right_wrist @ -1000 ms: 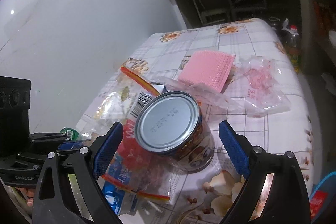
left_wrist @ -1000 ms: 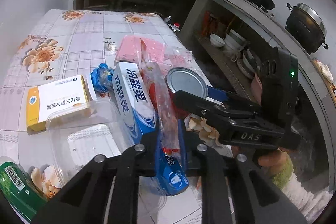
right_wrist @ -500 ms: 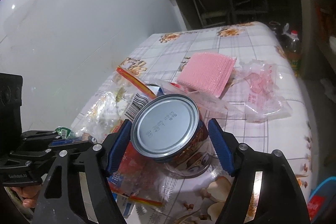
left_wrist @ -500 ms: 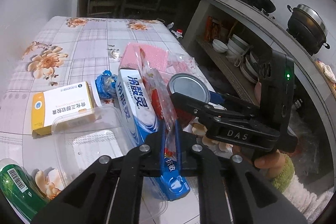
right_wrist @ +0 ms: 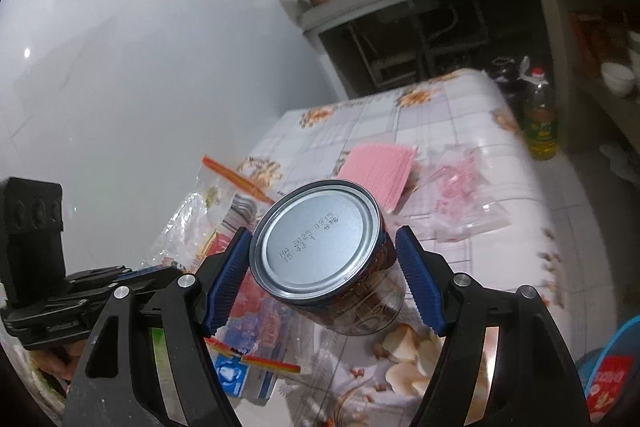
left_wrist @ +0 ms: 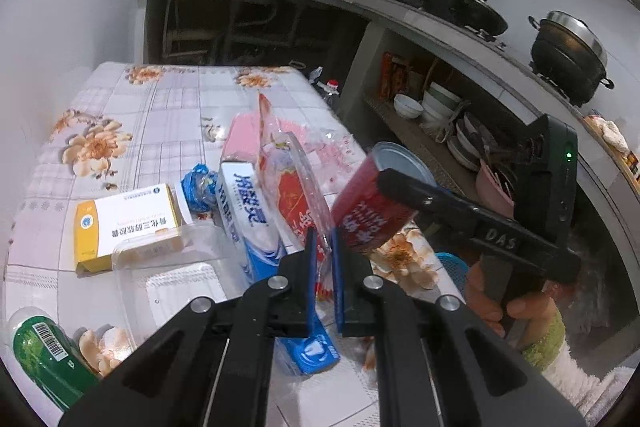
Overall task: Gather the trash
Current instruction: 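Grasp the red tin can with the right tool while the left tool grasps the clear plastic bag, then carry the can and plastic bag to the basket and open the left tool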
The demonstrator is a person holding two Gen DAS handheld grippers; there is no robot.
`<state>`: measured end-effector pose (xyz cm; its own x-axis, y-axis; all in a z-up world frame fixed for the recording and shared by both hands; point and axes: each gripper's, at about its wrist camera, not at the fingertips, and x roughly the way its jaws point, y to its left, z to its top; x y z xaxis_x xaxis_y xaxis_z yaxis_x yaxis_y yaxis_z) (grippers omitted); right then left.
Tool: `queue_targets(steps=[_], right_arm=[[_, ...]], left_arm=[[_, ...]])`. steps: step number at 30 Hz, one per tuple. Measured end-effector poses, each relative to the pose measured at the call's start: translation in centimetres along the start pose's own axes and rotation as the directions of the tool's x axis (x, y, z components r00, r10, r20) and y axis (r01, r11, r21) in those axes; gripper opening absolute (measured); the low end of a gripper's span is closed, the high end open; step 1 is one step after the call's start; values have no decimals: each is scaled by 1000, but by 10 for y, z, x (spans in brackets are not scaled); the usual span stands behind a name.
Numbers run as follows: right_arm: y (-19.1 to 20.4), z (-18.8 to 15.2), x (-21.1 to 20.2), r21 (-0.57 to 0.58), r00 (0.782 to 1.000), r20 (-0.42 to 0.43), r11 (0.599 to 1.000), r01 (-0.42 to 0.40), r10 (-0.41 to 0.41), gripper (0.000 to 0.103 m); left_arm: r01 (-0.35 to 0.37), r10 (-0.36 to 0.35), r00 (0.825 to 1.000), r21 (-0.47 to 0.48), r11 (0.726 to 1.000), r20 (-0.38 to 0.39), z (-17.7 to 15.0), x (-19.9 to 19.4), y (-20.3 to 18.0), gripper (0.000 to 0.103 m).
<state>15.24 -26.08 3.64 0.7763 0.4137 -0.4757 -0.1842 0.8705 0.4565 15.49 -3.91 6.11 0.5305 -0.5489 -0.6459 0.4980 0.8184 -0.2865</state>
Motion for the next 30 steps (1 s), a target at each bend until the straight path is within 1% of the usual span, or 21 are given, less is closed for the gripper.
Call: queue_targets(steps=[4, 8, 12, 16, 19, 21, 23, 24, 26, 28, 30], right_arm=[[-6, -1, -34, 24, 998, 57, 1000, 18, -20, 69], [-16, -10, -73, 68, 992, 116, 997, 45, -53, 69], [-33, -24, -120, 129, 976, 178, 986, 106, -128, 69], [-57, -43, -169, 219, 945, 225, 957, 190, -239, 69], [-81, -64, -204, 304, 912, 234, 916, 262, -338, 69], [-98, -78, -223, 360, 889, 227, 883, 302, -397, 69], [-116, -94, -241, 423, 867, 213, 842, 334, -451, 69], [-124, -101, -248, 448, 858, 206, 825, 346, -471, 69], [-139, -119, -259, 501, 839, 187, 784, 367, -512, 69], [-152, -134, -266, 545, 830, 167, 751, 372, -532, 69], [-164, -149, -269, 585, 826, 143, 720, 373, -545, 69]], left_arm=[[10, -11, 1000, 34, 999, 21, 1, -11, -17, 6], [41, -44, 998, 79, 996, 34, 4, -19, -43, 6], [89, -94, 995, 126, 988, 30, 4, -19, -73, 6], [170, -173, 985, 174, 970, 3, 3, -10, -112, 6], [245, -241, 970, 208, 947, -44, 1, 7, -147, 6], [294, -280, 956, 237, 926, -92, -2, 25, -175, 6], [346, -316, 937, 261, 901, -149, -4, 47, -203, 6], [356, -319, 932, 269, 895, -172, -6, 56, -214, 6], [385, -326, 917, 296, 874, -231, -10, 79, -240, 6], [404, -317, 902, 316, 858, -293, -17, 107, -268, 6], [422, -301, 881, 320, 848, -364, -24, 140, -293, 6]])
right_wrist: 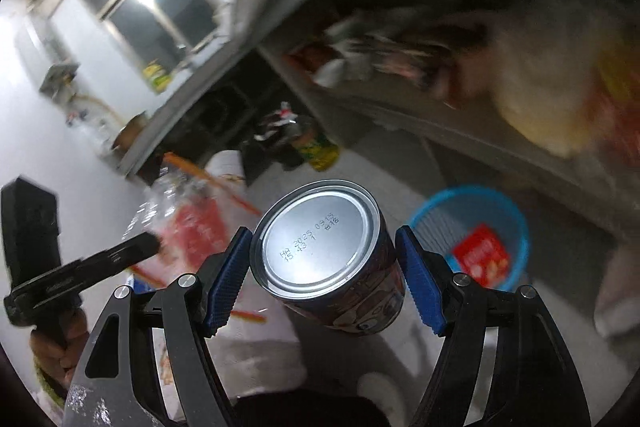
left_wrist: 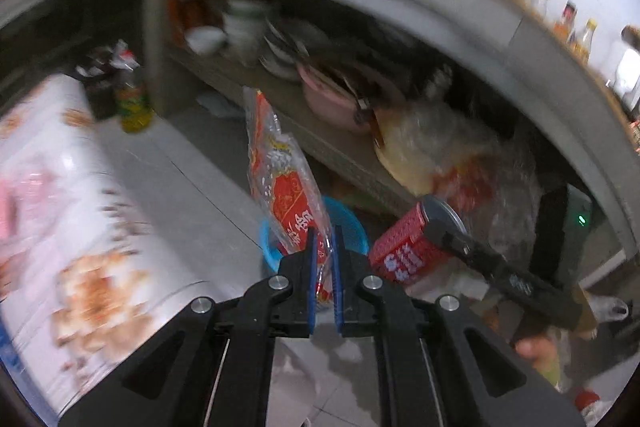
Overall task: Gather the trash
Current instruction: 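Carry the can and plastic bag to the basket and open the left tool, then lower the red tin can into the blue basket and open the right tool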
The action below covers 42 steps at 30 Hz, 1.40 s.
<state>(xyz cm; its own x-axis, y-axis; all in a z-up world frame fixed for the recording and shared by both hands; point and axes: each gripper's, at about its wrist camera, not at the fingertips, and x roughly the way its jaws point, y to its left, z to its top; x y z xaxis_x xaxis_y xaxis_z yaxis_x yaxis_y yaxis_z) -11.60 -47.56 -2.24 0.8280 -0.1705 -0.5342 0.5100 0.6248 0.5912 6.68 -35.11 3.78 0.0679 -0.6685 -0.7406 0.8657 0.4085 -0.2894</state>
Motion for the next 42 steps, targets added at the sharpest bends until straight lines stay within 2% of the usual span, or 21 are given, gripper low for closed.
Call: queue_targets(steps=[4, 6, 9, 14, 16, 18, 19, 20, 23, 26, 31, 32, 35, 38, 42], right_arm=[[-28, -12, -2, 58, 999, -17, 997, 40, -39, 69], [-41, -16, -3, 90, 998, -24, 994, 57, -55, 69], [-58, -21, -7, 127, 997, -29, 989, 72, -69, 69], [-76, -24, -14, 174, 996, -38, 981, 83, -77, 69], [-81, -25, -12, 179, 996, -46, 980, 87, -80, 69], [-85, -27, -11, 184, 995, -57, 979, 87, -78, 69], [-88, -28, -11, 185, 995, -62, 979, 88, -78, 69], [-89, -29, -11, 185, 995, -65, 979, 90, -79, 69], [-94, -34, -9, 192, 994, -73, 977, 92, -79, 69], [-98, -35, -2, 206, 993, -85, 974, 95, -79, 69], [-105, -33, 15, 222, 990, -100, 968, 117, -96, 69], [-107, -32, 21, 219, 988, -109, 967, 127, -105, 69], [-117, -31, 61, 202, 975, -165, 963, 178, -146, 69], [-130, -28, 117, 166, 949, -235, 954, 250, -208, 69], [-143, -22, 182, 111, 918, -289, 943, 315, -273, 69]], left_arm=[[-23, 28, 993, 44, 999, -118, 15, 72, -19, 6], [-44, 59, 981, 85, 995, -183, 18, 111, -25, 6], [-76, 107, 960, 127, 989, -260, 18, 159, -28, 6], [-166, 228, 915, 204, 965, -332, 16, 228, -27, 11], [-200, 271, 886, 219, 955, -375, 13, 260, -23, 17], [-226, 294, 866, 206, 952, -406, 12, 279, -18, 36], [-250, 313, 857, 201, 947, -410, 9, 280, -15, 39], [-268, 323, 856, 186, 945, -403, 9, 280, -11, 41], [-243, 274, 882, 127, 962, -384, 16, 267, -3, 44], [-246, 270, 897, 112, 963, -349, 28, 249, 1, 44], [-249, 263, 920, 85, 965, -290, 47, 188, 2, 45], [-234, 249, 930, 85, 968, -271, 49, 169, 1, 48], [-216, 237, 947, 117, 969, -215, 48, 114, -2, 54], [-210, 228, 958, 113, 971, -173, 38, 58, 2, 58], [-224, 233, 963, 78, 971, -132, 14, -7, 25, 60]])
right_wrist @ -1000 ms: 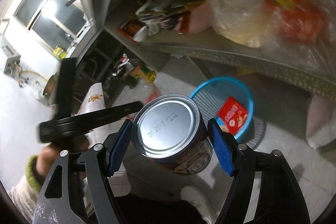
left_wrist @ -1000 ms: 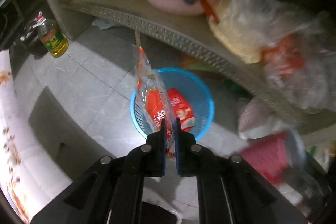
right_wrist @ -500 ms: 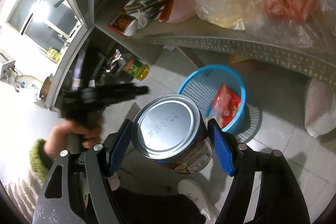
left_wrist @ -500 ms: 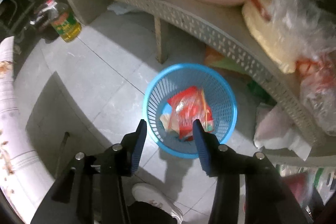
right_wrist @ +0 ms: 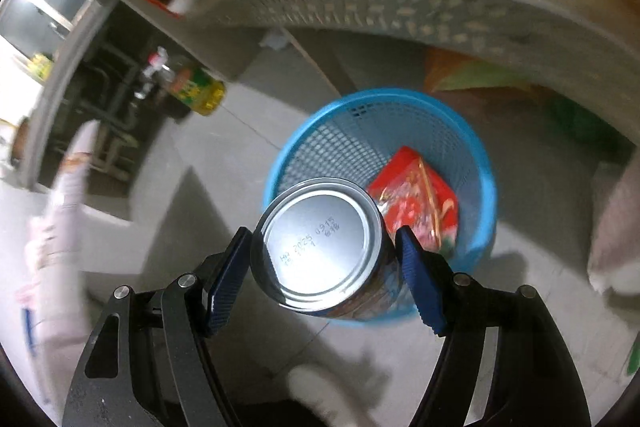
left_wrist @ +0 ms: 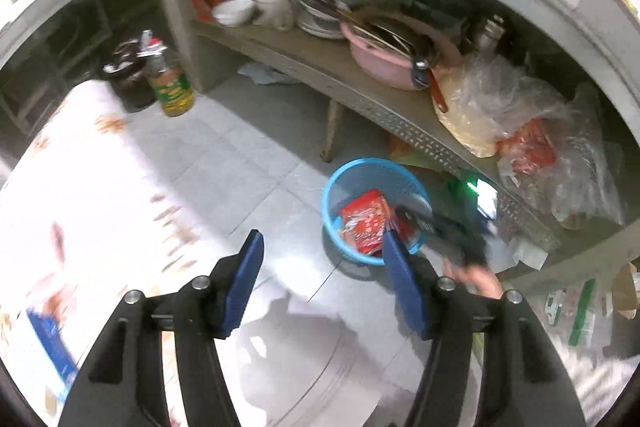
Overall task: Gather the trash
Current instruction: 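Lower the red tin can into the blue basket and open the right tool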
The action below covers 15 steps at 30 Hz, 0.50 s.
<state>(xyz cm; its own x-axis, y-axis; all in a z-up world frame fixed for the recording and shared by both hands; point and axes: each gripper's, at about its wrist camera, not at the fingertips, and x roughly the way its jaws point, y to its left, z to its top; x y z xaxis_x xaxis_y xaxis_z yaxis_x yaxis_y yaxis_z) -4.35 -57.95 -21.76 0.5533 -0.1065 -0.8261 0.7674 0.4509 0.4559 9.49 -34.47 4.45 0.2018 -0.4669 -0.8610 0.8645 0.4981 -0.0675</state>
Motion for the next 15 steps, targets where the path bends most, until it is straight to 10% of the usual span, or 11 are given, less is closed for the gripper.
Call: queue_targets(steps=[7, 15], right_arm=[[-12, 9, 72, 6, 984, -115, 991, 137, -135, 69], [-16, -12, 2, 4, 996, -42, 997, 78, -78, 69]], left_arm=[[-59, 62, 998, -139, 988, 17, -71, -60, 67, 61], [-77, 105, 992, -321, 944, 70, -129, -102, 121, 61]])
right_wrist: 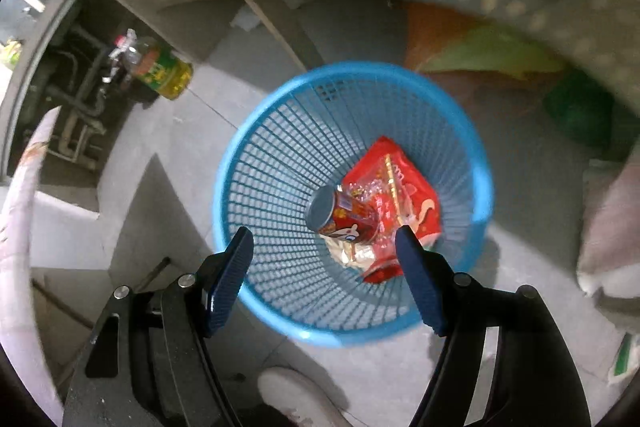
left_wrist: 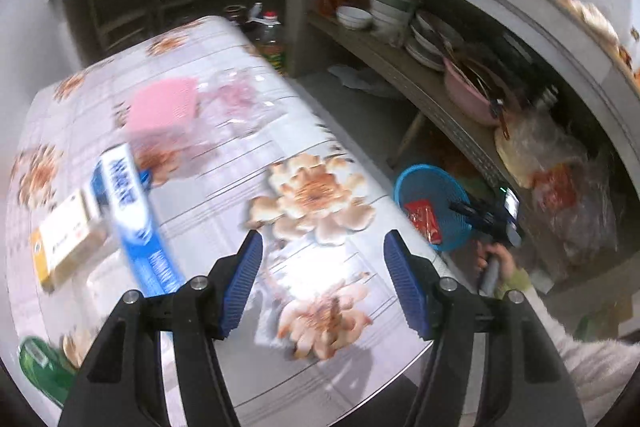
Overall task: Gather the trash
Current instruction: 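Lower the red tin can into the blue basket and open the right tool, then move both tools back over the table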
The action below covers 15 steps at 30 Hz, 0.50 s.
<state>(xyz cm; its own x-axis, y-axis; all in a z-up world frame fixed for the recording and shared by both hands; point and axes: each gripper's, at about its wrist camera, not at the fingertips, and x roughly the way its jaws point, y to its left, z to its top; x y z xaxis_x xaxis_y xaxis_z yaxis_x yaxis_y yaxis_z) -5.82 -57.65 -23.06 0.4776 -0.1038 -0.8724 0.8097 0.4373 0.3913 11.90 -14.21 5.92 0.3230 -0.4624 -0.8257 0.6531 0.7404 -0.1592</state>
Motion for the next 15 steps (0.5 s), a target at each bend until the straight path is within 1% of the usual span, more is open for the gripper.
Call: queue_targets(steps=[3, 5, 6, 7, 8, 11, 14, 15], right_arm=[[2, -10, -37, -1, 999, 36, 1000, -28, 28, 70], [8, -17, -62, -12, 997, 57, 999, -43, 43, 71], [14, -22, -82, -27, 995, 77, 998, -63, 65, 73], [20, -27, -95, -42, 992, 91, 996, -79, 83, 76], [28, -29, -103, -56, 990, 102, 994, -91, 97, 77], [57, -43, -144, -136, 976, 141, 979, -149, 168, 82], [91, -53, -179, -223, 954, 154, 949, -221, 258, 84], [107, -57, -192, -259, 942, 150, 931, -255, 300, 85]], left_arm=[[3, -2, 999, -30, 1000, 41, -6, -14, 11, 61], [-1, 4, 996, -35, 999, 85, -11, -29, 20, 61], [-5, 9, 995, -37, 999, 102, -12, -35, 24, 63], [-12, 17, 993, -39, 999, 116, -13, -41, 28, 64], [-21, 26, 991, -39, 999, 130, -15, -48, 32, 65], [-61, 68, 983, -44, 997, 173, -23, -68, 47, 68], [-82, 89, 978, -43, 996, 191, -34, -79, 58, 73], [-92, 98, 977, -43, 995, 191, -37, -80, 62, 74]])
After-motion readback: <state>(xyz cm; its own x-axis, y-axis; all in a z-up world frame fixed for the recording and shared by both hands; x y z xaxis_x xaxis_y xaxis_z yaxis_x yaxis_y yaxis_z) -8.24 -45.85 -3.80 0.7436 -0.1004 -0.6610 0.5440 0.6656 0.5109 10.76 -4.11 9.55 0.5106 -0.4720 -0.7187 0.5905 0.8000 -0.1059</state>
